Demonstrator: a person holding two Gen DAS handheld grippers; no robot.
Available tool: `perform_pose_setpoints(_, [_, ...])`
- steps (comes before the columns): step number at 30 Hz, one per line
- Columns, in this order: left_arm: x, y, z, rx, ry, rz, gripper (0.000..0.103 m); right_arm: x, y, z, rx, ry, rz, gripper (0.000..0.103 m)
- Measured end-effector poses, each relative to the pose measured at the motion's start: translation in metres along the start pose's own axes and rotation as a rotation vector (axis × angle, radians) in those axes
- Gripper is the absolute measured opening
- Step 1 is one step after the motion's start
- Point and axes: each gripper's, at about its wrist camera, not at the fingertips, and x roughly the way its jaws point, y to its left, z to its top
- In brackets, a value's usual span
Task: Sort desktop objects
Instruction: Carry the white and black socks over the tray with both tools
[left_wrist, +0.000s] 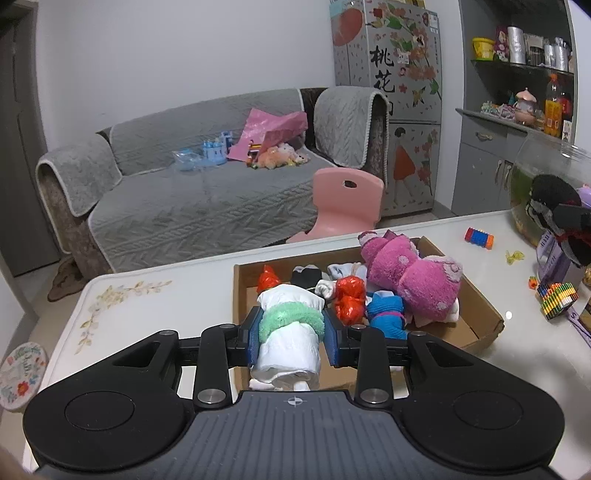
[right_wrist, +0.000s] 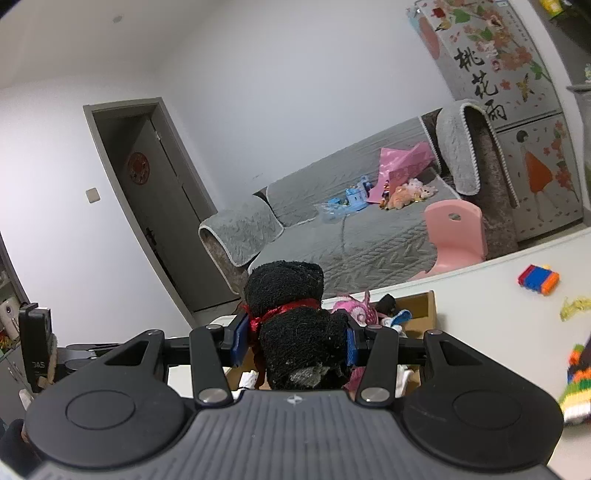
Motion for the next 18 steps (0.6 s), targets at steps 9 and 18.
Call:
perform_pose_setpoints(9, [0.042, -0.003, 0.008, -0.002, 0.039, -0.011, 0.040, 0.030, 0.009, 0.007, -0.035, 0.049, 0.012, 0.044])
perform_pose_setpoints(18, [0.078, 0.000, 0.009, -0.004, 0.068, -0.017, 0.040, 0.071, 0.022, 0.014, -0.088, 0.107, 0.020, 0.044])
